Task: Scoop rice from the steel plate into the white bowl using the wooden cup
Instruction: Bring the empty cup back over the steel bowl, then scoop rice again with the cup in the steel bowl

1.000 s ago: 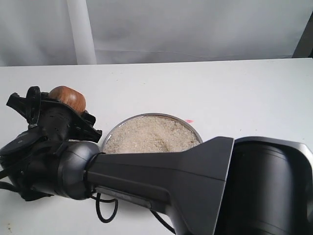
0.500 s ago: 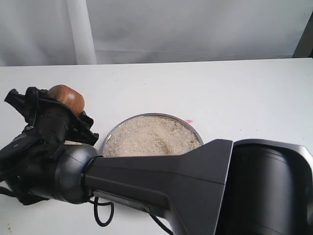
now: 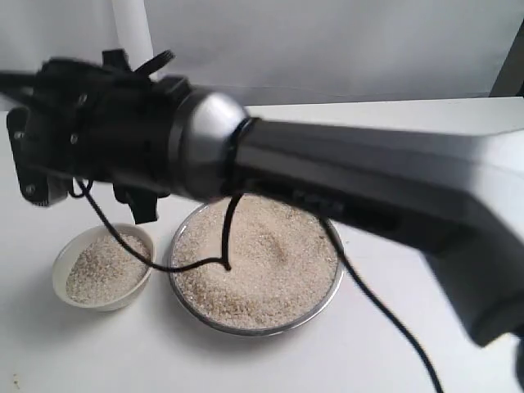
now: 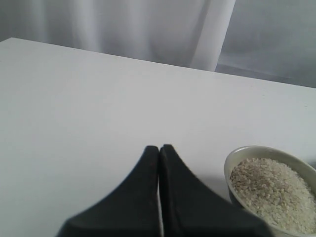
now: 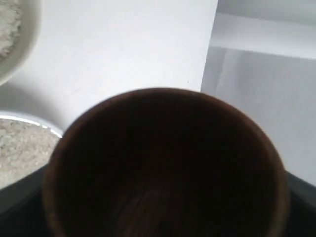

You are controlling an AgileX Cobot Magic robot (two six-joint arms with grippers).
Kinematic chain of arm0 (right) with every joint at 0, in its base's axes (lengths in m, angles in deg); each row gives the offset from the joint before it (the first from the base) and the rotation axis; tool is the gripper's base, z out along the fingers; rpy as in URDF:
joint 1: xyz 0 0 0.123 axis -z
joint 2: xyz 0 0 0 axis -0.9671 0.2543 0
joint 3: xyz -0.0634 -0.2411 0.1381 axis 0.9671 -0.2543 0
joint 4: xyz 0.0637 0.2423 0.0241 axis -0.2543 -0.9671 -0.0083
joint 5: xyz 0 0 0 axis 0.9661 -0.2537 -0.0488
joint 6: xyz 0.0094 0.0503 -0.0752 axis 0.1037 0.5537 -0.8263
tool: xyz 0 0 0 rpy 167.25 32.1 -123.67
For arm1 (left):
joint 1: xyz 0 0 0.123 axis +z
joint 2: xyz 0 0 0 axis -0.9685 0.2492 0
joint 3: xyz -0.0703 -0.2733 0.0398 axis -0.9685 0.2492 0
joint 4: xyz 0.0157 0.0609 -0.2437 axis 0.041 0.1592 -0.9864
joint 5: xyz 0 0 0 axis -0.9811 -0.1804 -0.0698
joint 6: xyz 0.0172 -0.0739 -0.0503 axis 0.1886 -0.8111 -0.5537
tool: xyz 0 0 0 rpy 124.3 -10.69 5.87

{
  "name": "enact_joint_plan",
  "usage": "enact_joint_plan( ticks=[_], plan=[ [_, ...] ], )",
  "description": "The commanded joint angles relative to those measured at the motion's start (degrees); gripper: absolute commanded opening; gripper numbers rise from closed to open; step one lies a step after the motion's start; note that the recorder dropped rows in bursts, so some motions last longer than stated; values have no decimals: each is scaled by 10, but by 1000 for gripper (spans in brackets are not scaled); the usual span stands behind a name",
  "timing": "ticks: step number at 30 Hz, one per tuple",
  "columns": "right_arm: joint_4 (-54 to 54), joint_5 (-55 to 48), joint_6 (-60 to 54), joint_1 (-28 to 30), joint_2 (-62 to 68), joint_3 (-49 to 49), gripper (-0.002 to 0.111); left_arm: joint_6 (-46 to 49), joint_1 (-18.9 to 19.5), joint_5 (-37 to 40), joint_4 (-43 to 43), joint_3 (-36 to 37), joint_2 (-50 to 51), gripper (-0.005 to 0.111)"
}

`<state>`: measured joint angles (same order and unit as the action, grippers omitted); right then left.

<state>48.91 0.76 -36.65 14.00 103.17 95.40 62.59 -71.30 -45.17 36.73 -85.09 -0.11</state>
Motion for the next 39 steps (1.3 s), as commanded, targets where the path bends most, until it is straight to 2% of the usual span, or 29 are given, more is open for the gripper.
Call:
enact_joint_plan(
  ticks=[1, 7, 15, 25, 39],
  plan=[
    [-64, -53, 4, 35, -56, 4, 0, -1, -3, -4, -3, -2, -1, 0],
    [-98, -142, -1, 96, -66, 4, 0, -1, -3, -4, -3, -2, -1, 0],
    [-59, -141, -96, 146, -21, -73, 0, -1, -3, -4, -3, -2, -1, 0],
    [20, -109, -117, 152, 53, -110, 0, -1, -3, -4, -3, -2, -1, 0],
    [5, -111, -138, 150, 97, -110, 0, -1, -3, -4, -3, -2, -1, 0]
  ],
)
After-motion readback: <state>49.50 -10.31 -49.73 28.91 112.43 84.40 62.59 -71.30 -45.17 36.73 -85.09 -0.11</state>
